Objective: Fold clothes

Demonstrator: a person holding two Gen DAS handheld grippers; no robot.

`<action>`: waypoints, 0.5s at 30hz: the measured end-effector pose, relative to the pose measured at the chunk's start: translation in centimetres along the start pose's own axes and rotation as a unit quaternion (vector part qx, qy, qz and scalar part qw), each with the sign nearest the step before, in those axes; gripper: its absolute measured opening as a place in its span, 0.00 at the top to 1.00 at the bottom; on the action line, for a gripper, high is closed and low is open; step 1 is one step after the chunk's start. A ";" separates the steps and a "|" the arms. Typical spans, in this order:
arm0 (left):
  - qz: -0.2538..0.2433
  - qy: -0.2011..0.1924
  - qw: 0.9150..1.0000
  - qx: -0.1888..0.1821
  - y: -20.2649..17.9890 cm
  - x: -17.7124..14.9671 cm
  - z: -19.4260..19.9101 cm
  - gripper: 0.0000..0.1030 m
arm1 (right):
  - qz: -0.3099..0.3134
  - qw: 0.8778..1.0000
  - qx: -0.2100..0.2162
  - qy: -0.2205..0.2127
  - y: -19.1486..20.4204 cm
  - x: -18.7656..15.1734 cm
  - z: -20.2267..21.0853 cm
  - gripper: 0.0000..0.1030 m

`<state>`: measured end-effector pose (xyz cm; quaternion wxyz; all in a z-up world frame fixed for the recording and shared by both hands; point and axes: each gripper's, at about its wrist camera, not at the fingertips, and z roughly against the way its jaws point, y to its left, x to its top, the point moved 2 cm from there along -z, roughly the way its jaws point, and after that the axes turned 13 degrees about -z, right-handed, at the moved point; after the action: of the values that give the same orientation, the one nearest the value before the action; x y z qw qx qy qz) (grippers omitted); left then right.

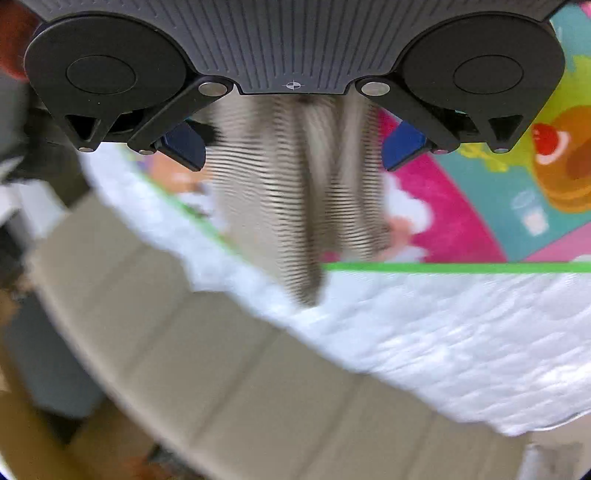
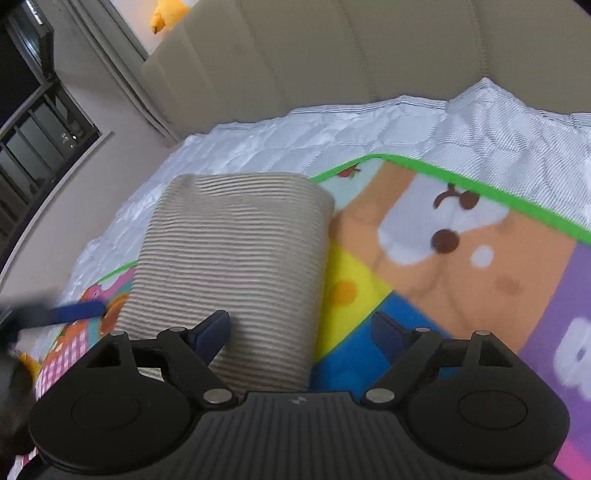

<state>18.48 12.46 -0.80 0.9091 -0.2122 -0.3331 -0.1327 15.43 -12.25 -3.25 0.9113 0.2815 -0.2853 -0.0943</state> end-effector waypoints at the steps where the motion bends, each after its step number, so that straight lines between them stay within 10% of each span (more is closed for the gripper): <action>1: 0.001 0.014 1.000 0.025 0.1 -0.3 -1.1 0.00 | -0.002 1.000 0.000 0.003 0.1 -0.2 -0.2 0.18; 9: 0.059 0.027 0.998 -0.017 0.9 -3.3 -2.9 0.14 | 0.082 0.995 -0.051 -0.033 2.0 0.6 1.0 0.36; 15: 0.064 0.026 0.993 -0.098 -0.5 -4.2 -3.4 0.15 | 0.001 0.999 -0.047 -0.019 0.9 4.0 -1.7 0.36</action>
<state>17.04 10.81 -5.82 0.8990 -0.3173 -0.2806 -0.1118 19.65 -12.06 -2.03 0.9181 0.2363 -0.2978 -0.1119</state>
